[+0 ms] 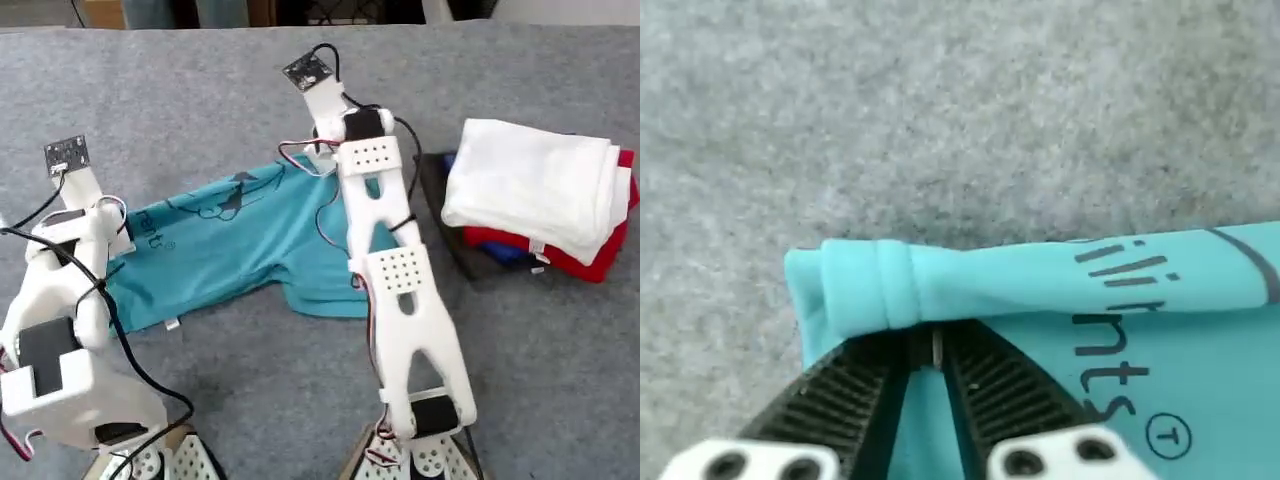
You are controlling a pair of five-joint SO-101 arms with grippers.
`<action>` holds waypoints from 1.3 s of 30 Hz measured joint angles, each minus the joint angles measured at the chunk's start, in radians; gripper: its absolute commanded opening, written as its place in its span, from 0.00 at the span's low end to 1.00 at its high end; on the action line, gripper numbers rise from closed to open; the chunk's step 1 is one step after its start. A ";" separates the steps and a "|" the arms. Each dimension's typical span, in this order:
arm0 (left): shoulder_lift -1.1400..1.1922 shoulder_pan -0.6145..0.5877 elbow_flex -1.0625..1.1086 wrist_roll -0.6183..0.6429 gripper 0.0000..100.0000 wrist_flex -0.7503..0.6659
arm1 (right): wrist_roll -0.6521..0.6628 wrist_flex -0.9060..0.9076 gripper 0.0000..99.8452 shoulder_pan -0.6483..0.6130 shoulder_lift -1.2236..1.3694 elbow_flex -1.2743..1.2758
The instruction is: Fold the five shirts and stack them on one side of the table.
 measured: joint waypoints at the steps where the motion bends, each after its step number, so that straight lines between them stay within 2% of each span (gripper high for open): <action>1: 0.000 0.000 0.000 0.000 0.03 0.000 | 0.000 -0.002 0.01 0.000 -0.008 0.000; 6: -0.012 0.000 0.005 -0.008 0.03 0.002 | 0.002 0.023 0.01 0.020 -0.083 0.000; 12: -0.226 -0.018 0.112 -0.011 0.03 0.031 | 0.002 0.221 0.01 0.020 -0.219 0.000; 17: -0.557 -0.008 0.209 -0.011 0.03 0.183 | 0.002 0.279 0.01 0.031 -0.328 0.043; 20: -0.675 0.015 0.255 -0.026 0.03 0.278 | 0.002 0.284 0.01 0.021 -0.422 0.198; 25: -0.667 0.015 0.316 -0.123 0.03 0.367 | 0.002 0.279 0.01 -0.021 -0.617 0.635; 29: -0.609 0.015 0.350 -0.157 0.03 0.382 | 0.002 0.204 0.01 -0.011 -0.661 0.930; 35: -0.572 0.017 0.400 -0.203 0.03 0.382 | 0.002 0.083 0.01 0.023 -0.663 1.069; 39: -0.582 -0.064 0.410 -0.247 0.03 0.417 | 0.002 0.051 0.01 0.044 -0.663 1.073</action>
